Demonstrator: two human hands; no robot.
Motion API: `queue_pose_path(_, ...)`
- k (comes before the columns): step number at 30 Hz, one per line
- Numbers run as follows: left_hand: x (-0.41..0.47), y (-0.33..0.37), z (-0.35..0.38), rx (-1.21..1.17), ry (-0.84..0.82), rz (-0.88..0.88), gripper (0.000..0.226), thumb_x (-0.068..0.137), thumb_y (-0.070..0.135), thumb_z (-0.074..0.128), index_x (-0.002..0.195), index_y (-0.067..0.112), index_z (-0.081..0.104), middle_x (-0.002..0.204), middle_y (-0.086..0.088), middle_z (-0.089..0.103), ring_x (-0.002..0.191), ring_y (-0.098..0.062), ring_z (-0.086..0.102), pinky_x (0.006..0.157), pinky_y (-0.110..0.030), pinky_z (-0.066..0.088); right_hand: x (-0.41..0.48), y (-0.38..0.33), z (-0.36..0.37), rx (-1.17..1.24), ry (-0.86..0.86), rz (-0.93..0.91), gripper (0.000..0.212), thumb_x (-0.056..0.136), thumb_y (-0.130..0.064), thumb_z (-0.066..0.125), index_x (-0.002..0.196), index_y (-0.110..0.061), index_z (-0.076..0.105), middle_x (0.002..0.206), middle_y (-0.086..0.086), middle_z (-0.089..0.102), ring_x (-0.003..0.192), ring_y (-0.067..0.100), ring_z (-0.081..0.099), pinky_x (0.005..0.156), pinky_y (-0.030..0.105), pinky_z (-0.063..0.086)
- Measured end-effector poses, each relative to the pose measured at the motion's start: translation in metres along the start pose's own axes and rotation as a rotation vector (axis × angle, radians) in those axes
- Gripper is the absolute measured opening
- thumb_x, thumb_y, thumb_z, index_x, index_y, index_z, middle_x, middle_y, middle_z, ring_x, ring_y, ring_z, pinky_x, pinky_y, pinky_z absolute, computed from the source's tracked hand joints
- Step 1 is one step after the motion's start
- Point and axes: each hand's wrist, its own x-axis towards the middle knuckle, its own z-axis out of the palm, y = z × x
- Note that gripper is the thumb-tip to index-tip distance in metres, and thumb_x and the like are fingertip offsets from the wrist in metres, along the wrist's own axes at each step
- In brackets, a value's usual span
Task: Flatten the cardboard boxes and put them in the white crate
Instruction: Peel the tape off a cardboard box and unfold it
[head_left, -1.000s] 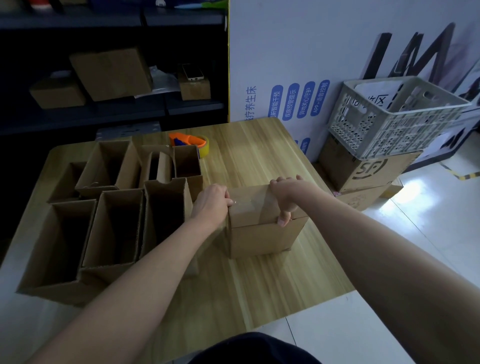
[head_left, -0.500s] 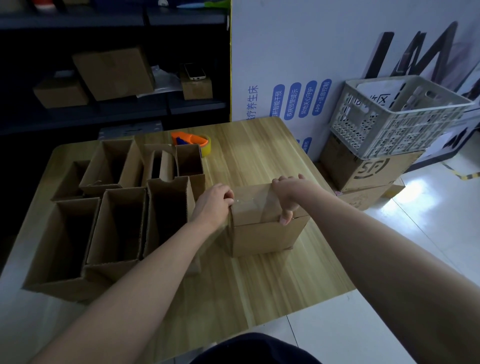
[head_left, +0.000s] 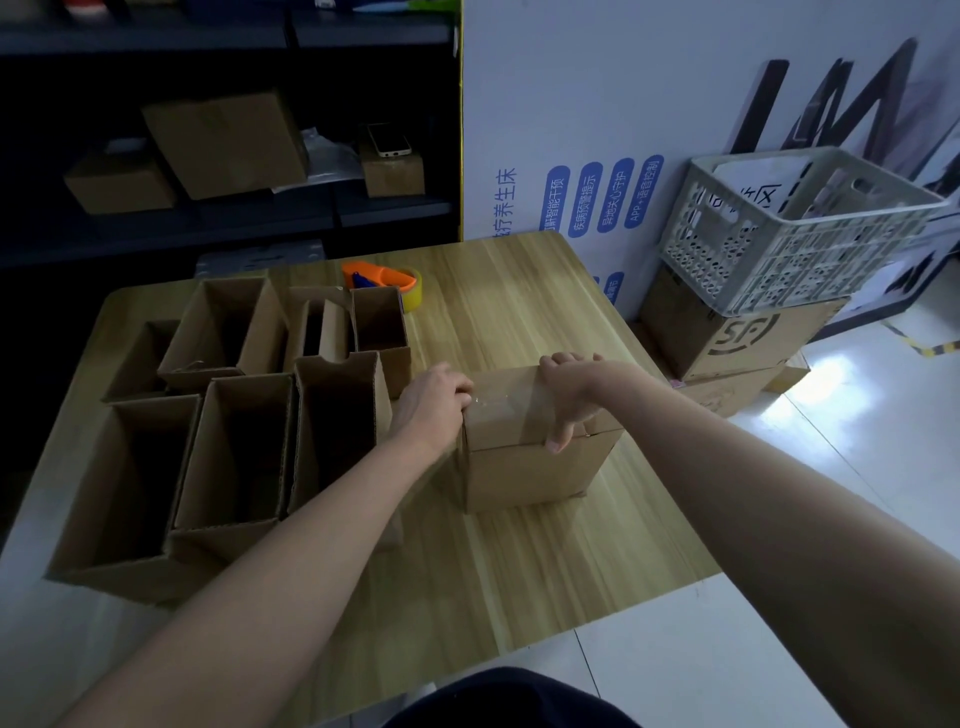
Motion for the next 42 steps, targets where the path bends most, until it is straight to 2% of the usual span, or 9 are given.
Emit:
queue_pose_path(6,0.000,0.002,0.005,0.018,0.017,0.021,0.016,0.093,0.014,0.055,0.103,0.010,0.068,0.106,-0.003,0.060,0.097,-0.014,0.057,0.081,-0.022,0.046,0.002,-0.002,0.000,0.010,-0.002,-0.003,0.126,0.058,-0.052,0.082,0.152,-0.012,0.008,0.155,0.009,0.022,0.143,0.033,0.015,0.117,0.050,0.005)
queue_pose_path(10,0.005,0.003,0.004,0.026,-0.017,-0.005,0.012,0.092,0.013,0.056,0.098,0.011,0.067,0.105,-0.003,0.058,0.093,-0.013,0.055,0.076,-0.021,0.044,0.000,-0.007,-0.004,-0.029,-0.011,0.021,0.121,0.059,-0.052,0.082,0.150,-0.011,0.015,0.150,0.009,0.030,0.139,0.035,0.024,0.116,0.049,0.016)
queue_pose_path(14,0.007,0.004,0.001,0.048,-0.071,0.000,0.010,0.091,0.014,0.058,0.096,0.012,0.067,0.103,-0.001,0.056,0.099,-0.016,0.055,0.081,-0.025,0.046,-0.001,-0.010,-0.006,-0.037,-0.026,0.034,0.120,0.060,-0.051,0.082,0.150,-0.011,0.015,0.149,0.009,0.031,0.139,0.037,0.023,0.115,0.050,0.019)
queue_pose_path(19,0.011,0.020,-0.001,0.123,-0.194,0.087,0.034,0.083,0.041,0.066,0.105,0.015,0.061,0.105,0.001,0.055,0.103,-0.016,0.048,0.090,-0.035,0.048,-0.003,-0.011,-0.006,-0.058,-0.014,0.033,0.116,0.060,-0.050,0.082,0.149,-0.010,0.020,0.146,0.010,0.035,0.134,0.034,0.032,0.111,0.046,0.024)
queue_pose_path(24,0.019,0.031,0.000,0.093,-0.243,0.025,0.032,0.079,0.042,0.070,0.097,0.017,0.060,0.099,0.001,0.056,0.101,-0.017,0.049,0.087,-0.036,0.049,-0.002,-0.010,-0.005,-0.039,-0.010,0.032,0.114,0.059,-0.049,0.082,0.148,-0.011,0.022,0.142,0.012,0.038,0.131,0.036,0.035,0.109,0.048,0.030)
queue_pose_path(28,0.019,0.032,0.006,0.123,-0.218,-0.001,0.029,0.080,0.039,0.069,0.098,0.018,0.059,0.102,-0.001,0.056,0.102,-0.018,0.048,0.085,-0.034,0.048,-0.002,-0.008,-0.003,-0.043,-0.009,0.005,0.112,0.060,-0.053,0.081,0.146,-0.009,0.024,0.139,0.013,0.039,0.129,0.035,0.037,0.110,0.048,0.030)
queue_pose_path(34,0.017,0.029,0.003,0.082,-0.188,-0.053,0.045,0.080,0.036,0.071,0.114,0.014,0.053,0.113,-0.003,0.052,0.102,-0.019,0.053,0.085,-0.030,0.049,-0.009,-0.010,-0.004,-0.056,0.003,0.013,0.110,0.063,-0.054,0.079,0.146,-0.008,0.024,0.139,0.012,0.039,0.128,0.032,0.037,0.110,0.045,0.029)
queue_pose_path(39,0.007,0.022,-0.002,0.098,-0.090,-0.080,0.020,0.086,0.027,0.065,0.100,0.012,0.064,0.100,-0.004,0.062,0.087,-0.015,0.059,0.073,-0.025,0.048,-0.008,-0.010,-0.006,-0.028,0.006,0.033,0.114,0.059,-0.050,0.083,0.147,-0.011,0.023,0.142,0.010,0.037,0.130,0.032,0.036,0.108,0.045,0.029)
queue_pose_path(42,0.002,0.020,-0.003,0.053,-0.055,-0.108,0.016,0.088,0.021,0.063,0.100,0.011,0.066,0.097,-0.005,0.066,0.088,-0.015,0.062,0.072,-0.023,0.049,-0.006,-0.011,-0.006,-0.026,-0.006,0.042,0.116,0.057,-0.049,0.084,0.148,-0.011,0.022,0.142,0.010,0.037,0.130,0.033,0.036,0.107,0.045,0.030)
